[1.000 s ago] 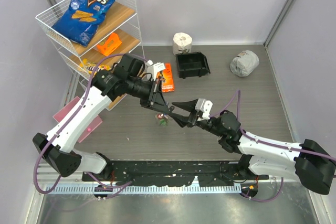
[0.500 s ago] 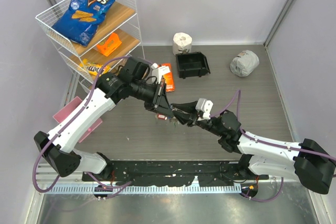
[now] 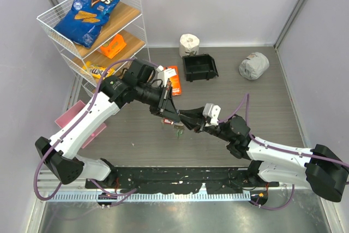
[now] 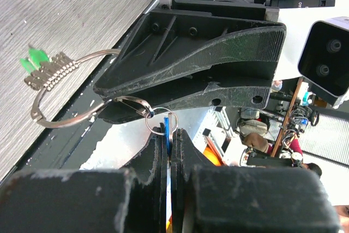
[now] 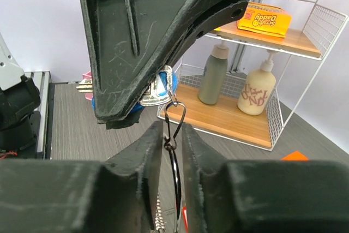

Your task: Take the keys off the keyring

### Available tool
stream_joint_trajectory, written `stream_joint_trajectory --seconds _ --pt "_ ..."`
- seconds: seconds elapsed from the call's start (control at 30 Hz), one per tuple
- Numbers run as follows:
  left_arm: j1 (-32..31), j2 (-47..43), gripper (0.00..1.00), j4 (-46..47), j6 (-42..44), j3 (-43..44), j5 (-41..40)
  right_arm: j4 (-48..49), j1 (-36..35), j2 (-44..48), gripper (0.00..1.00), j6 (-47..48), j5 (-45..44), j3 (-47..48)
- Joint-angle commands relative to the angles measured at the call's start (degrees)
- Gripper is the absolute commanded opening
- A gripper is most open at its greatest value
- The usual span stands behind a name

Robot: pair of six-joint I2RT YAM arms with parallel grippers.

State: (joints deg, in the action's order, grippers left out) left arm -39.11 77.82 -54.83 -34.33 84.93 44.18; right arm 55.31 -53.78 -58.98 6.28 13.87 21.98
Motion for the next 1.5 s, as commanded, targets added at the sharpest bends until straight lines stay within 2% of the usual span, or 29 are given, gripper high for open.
stream_joint_trajectory --seconds 0.0,0.13,0.33,0.57,0.77,0.9,1.13,1.47 --pt "-0.26 -1.88 0.0 2.27 -0.39 1.21 2.49 2.44 0.16 0.62 0.29 0.4 1.6 1.84" --pt "-0.35 -2.06 0.0 2.01 -0.22 1.29 2.75 2.26 0.08 0.27 0.28 0.48 2.39 2.02" --pt "-0.35 -2.32 0.0 2.0 -0.21 0.86 2.66 1.47 0.17 0.53 0.13 0.66 2.66 2.37" --pt "-0.35 -2.15 0.0 1.48 0.22 1.47 2.75 1.47 0.17 0.62 0.06 0.57 3.18 2.28" --pt "-0.35 -1.88 0.0 -1.24 2.68 1.91 2.4 1.48 0.17 0.62 0.05 -0.92 0.29 1.93" --pt "-0.44 -1.45 0.0 -4.32 5.41 1.3 -0.85 -5.63 0.43 0.27 0.05 -2.15 -0.86 5.61" --pt "-1.23 -0.83 0.0 -8.71 9.97 2.52 -5.15 -6.88 1.66 0.71 0.05 -6.19 -1.56 6.59" --pt "-3.86 0.92 0.0 -12.67 15.69 3.76 -12.54 -14.08 2.01 2.11 0.05 -9.79 -2.44 9.84"
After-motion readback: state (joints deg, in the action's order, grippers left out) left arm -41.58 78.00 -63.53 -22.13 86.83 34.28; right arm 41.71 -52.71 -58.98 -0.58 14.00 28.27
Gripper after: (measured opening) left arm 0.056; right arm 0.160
